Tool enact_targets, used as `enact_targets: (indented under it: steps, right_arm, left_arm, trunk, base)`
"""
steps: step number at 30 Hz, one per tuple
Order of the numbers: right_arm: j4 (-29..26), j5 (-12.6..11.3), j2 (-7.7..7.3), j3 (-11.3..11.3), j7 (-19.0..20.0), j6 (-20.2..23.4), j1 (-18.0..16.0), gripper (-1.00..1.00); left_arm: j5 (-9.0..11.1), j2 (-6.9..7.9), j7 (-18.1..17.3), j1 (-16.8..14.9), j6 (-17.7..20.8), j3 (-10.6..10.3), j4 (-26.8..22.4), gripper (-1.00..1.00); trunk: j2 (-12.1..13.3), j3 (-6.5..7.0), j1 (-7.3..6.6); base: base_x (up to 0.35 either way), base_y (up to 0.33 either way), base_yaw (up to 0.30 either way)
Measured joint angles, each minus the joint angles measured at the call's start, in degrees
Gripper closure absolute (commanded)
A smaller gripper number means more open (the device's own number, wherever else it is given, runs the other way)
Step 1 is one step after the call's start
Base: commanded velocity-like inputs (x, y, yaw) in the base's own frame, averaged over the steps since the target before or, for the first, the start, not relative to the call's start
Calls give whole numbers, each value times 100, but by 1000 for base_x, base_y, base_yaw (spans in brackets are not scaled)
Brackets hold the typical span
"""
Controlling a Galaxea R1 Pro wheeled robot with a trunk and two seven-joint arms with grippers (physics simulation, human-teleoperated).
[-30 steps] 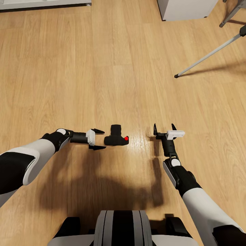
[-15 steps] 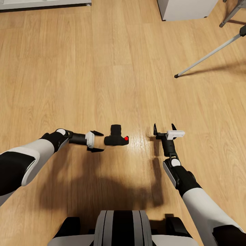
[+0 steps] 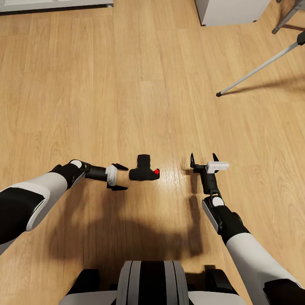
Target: Attach the digital camera to the camera tripod in the bedroom.
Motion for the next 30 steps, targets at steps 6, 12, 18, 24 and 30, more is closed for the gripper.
enact_targets:
  steps: [6, 12, 18, 24, 30]
  right_arm:
    - [0, 0, 0, 0, 0, 0, 0, -100]
    - [1, 0, 0, 0, 0, -1, 0, -100]
    - [7, 0, 0, 0, 0, 0, 0, -100]
    - [9, 0, 0, 0, 0, 0, 0, -100]
    - [9, 0, 0, 0, 0, 0, 0, -100]
  left_arm:
    - [0, 1, 4, 0, -2, -9, -5, -100]
    - [0, 29, 15, 0, -3, -13, -8, -100]
    - [0, 100, 17, 0, -3, -13, -9, -100]
    - [5, 175, 42, 0, -3, -13, -11, -100]
    - [8, 229, 372, 0, -4, -9, -15, -100]
  trunk:
    - [0, 0, 0]
    - [0, 0, 0]
    - [0, 0, 0]
    - [0, 0, 0]
    - [0, 0, 0]
  base:
    - [0, 0, 0]
    - [0, 0, 0]
    - [0, 0, 0]
    - [0, 0, 0]
    - [0, 0, 0]
